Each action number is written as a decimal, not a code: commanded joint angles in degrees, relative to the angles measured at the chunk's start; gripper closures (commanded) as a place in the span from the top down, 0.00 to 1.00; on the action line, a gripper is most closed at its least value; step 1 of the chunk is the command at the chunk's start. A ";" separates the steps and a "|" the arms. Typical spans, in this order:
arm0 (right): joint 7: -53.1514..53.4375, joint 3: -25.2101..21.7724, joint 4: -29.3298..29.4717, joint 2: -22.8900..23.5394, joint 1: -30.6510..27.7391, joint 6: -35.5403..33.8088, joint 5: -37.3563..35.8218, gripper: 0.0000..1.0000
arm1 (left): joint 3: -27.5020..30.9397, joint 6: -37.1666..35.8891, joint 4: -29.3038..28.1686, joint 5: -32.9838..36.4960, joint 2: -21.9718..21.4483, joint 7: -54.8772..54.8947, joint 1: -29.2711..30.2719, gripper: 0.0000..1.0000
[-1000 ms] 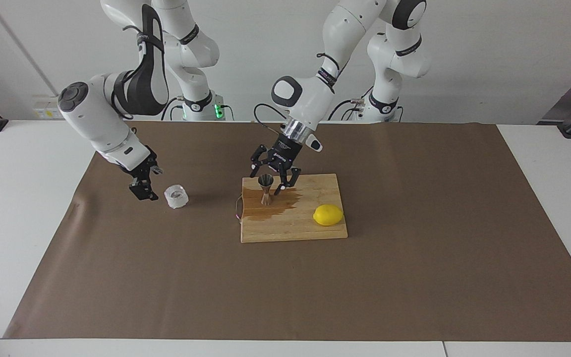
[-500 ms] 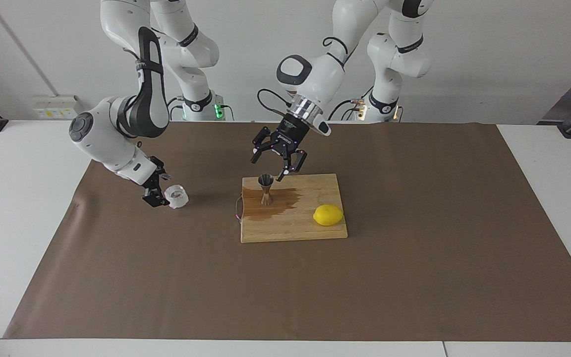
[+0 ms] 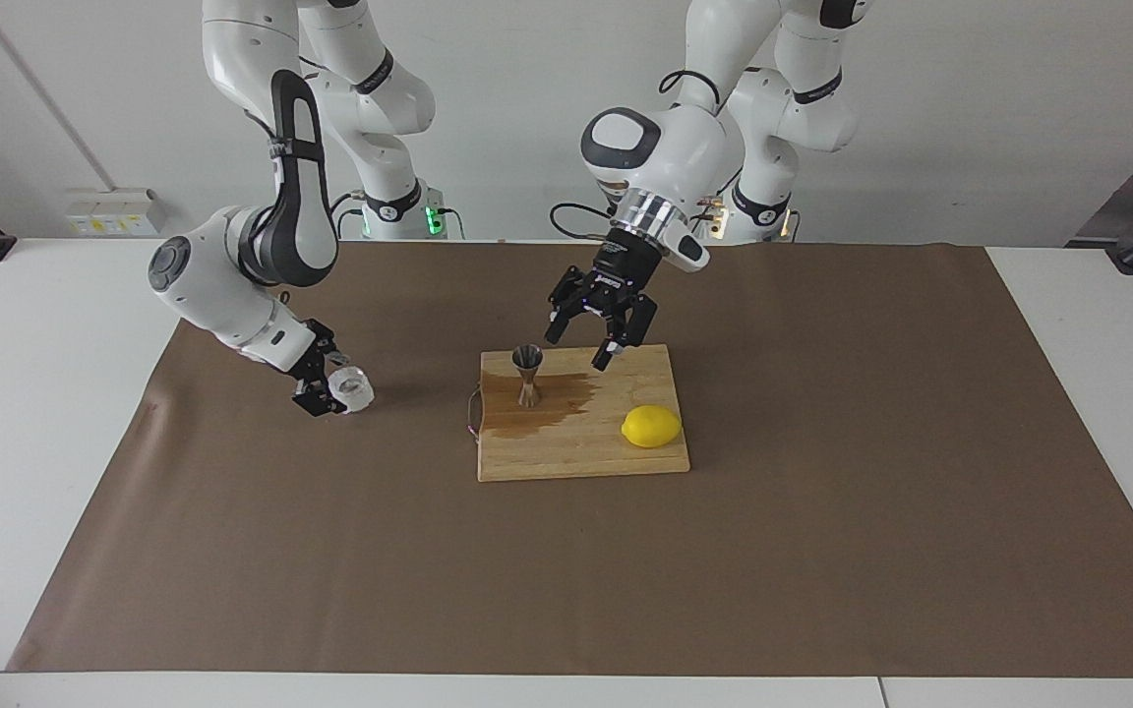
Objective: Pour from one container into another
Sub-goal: 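Set the metal cup on the board while the right gripper grasps the white cup, then lift the white cup with the right gripper while the left gripper withdraws, then move the white cup above the metal cup with the right gripper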
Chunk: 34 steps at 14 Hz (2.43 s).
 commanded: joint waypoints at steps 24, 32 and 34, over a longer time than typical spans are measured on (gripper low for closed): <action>49.35 2.04 13.39 -5.98 22.24 -6.58 -17.16 0.00 | 1.52 -66.65 6.99 74.62 -6.17 67.37 35.44 1.00; 60.19 2.12 13.48 -6.51 30.25 -6.58 -32.91 0.00 | 5.12 -94.04 12.11 84.96 -8.45 73.52 37.12 1.00; 62.38 2.12 13.39 -6.42 31.66 -6.67 -35.37 0.00 | 5.21 -94.73 12.02 84.96 -10.38 73.44 37.20 1.00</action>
